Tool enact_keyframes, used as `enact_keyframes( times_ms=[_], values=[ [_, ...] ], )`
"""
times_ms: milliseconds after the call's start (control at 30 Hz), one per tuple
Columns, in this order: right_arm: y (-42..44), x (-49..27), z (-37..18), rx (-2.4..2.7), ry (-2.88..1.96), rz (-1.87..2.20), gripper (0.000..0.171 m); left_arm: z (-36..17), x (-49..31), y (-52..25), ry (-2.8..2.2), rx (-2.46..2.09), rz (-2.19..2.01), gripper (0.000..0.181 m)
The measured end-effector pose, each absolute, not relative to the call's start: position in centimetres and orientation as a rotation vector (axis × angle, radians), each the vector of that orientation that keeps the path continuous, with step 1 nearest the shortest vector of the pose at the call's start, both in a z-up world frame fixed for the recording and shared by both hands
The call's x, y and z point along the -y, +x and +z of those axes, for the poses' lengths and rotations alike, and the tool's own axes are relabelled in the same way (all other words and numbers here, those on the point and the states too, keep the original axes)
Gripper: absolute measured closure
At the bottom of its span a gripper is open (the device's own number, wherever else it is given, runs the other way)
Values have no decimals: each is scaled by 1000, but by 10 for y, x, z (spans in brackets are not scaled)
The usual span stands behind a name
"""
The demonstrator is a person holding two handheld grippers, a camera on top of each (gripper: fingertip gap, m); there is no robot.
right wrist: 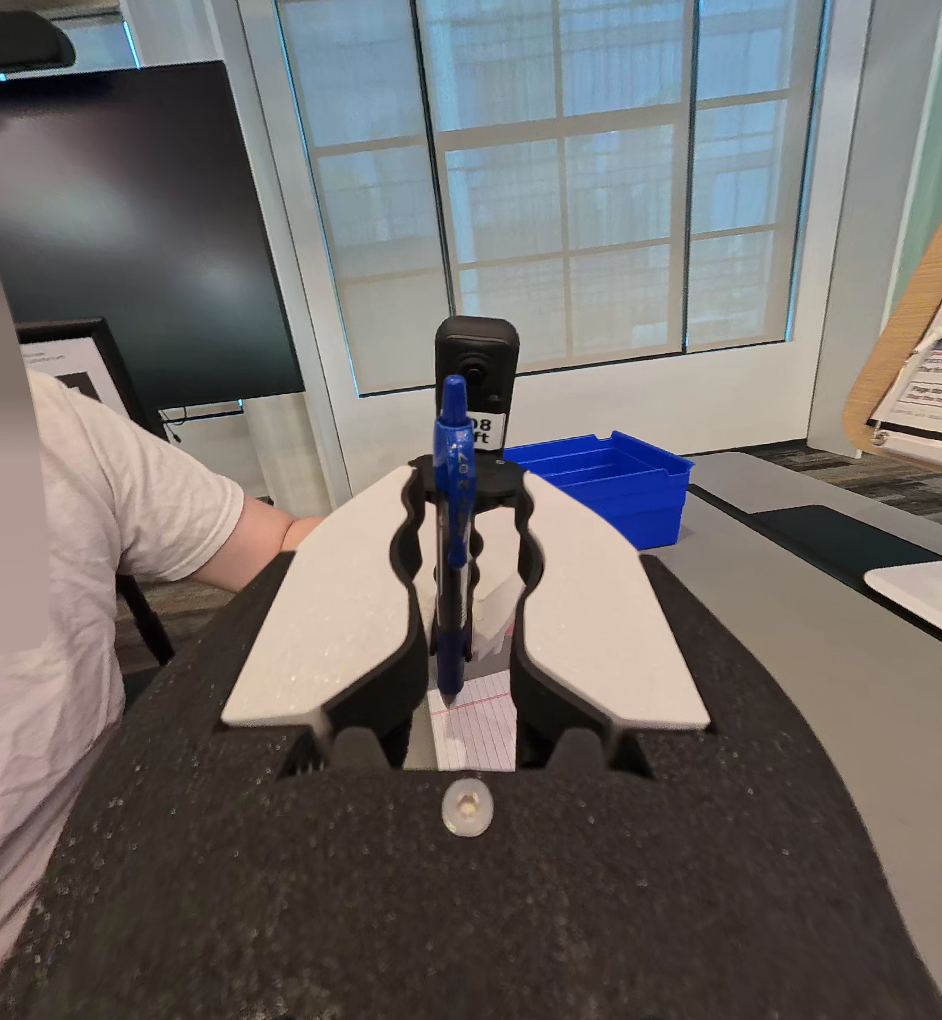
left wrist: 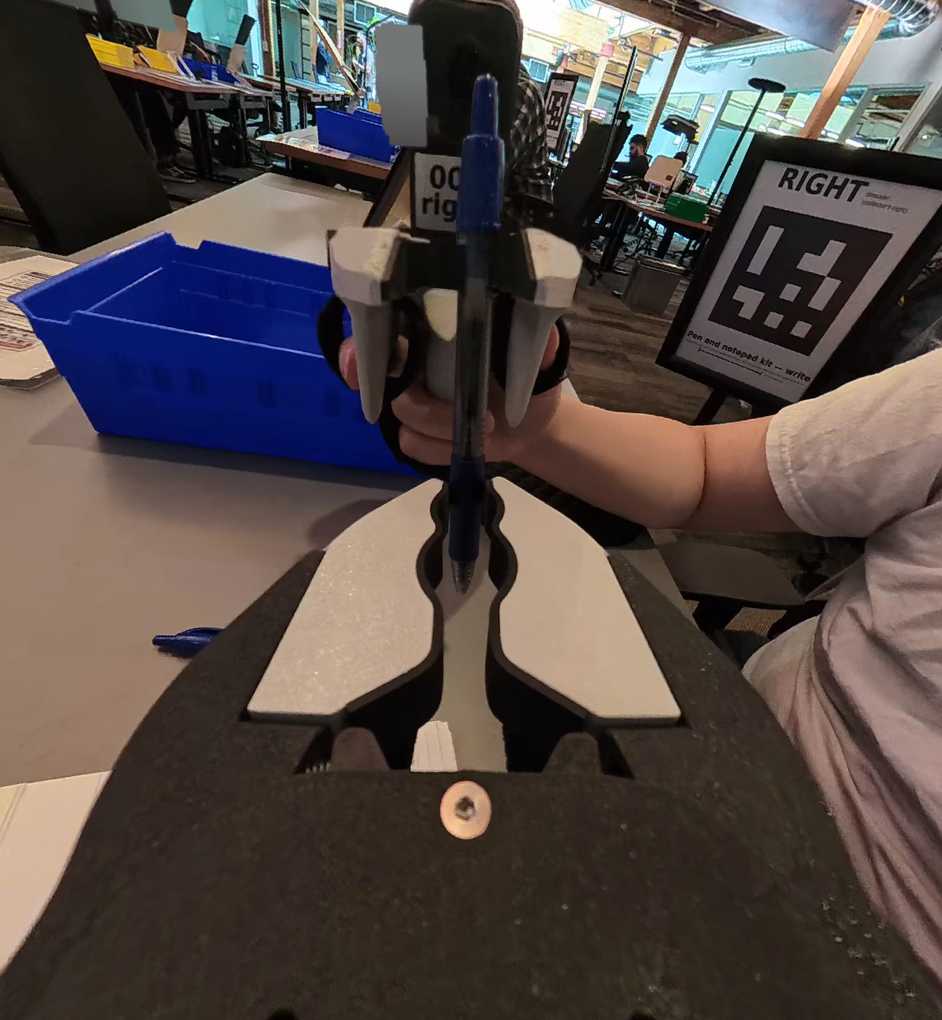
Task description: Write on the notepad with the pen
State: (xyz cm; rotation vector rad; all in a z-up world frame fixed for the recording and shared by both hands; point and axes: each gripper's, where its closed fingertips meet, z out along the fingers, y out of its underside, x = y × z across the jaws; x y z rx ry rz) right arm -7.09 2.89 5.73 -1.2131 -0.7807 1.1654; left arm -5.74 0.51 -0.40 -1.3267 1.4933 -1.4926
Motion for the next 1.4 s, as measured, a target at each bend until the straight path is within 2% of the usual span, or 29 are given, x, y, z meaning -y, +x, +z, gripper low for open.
enact_keyframes(
  times_ms=[433, 633, 1000, 1300, 1400],
  values=[
    [-77, -21, 57, 817, -1198, 1216, 151, -5, -3, -57, -1320, -1504, -1497, 170],
    [-80, -19, 57, 822, -1185, 1226, 166, -6, -2, -56, -1318, -1507, -1498, 170],
    [-74, -23, 60, 769, -1177, 1248, 161, -3, -3, -56, -1326, -1475, -1541, 170],
    [-73, -25, 58, 782, -1206, 1172, 164, -4, -7, -56, -1351, -1461, -1554, 170],
    [-68, -30, 59, 747, -1226, 1147, 165, -2, -16, -58, -1369, -1434, -1515, 153]
  ],
)
